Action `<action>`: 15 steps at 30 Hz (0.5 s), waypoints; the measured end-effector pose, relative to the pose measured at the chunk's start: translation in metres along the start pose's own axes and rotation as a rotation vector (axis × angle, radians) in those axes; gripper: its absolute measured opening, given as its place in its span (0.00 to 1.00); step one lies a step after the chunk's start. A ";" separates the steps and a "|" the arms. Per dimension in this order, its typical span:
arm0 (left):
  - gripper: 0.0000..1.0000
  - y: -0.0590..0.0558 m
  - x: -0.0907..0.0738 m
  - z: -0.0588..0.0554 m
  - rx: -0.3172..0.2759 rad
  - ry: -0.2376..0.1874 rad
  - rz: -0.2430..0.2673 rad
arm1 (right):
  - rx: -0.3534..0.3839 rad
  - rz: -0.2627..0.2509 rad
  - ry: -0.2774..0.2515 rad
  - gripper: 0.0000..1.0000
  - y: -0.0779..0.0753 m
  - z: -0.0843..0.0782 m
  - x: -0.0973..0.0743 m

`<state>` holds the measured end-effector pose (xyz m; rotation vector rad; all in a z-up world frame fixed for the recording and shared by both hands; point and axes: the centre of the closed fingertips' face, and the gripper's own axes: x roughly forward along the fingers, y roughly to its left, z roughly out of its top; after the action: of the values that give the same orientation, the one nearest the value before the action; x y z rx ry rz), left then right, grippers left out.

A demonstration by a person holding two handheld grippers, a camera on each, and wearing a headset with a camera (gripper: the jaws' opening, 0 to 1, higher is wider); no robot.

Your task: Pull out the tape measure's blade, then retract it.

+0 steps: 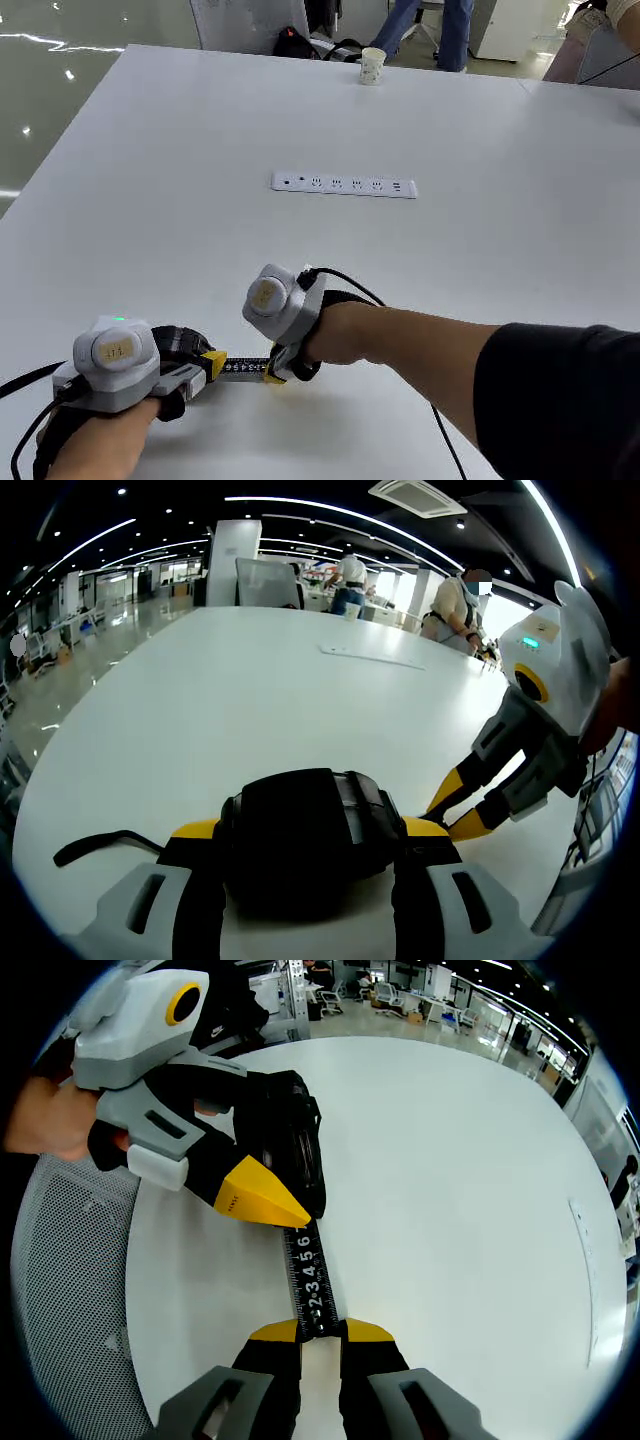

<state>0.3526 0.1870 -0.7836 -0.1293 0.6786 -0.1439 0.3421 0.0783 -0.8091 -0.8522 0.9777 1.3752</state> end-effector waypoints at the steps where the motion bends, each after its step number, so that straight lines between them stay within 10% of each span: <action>1: 0.63 0.000 0.000 0.000 0.000 0.000 0.000 | 0.001 0.000 0.000 0.10 0.000 0.000 0.000; 15: 0.63 0.000 0.001 0.000 -0.007 0.002 -0.003 | -0.007 0.005 -0.002 0.10 0.000 0.006 0.003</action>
<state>0.3532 0.1864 -0.7842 -0.1374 0.6808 -0.1450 0.3420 0.0850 -0.8093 -0.8537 0.9748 1.3838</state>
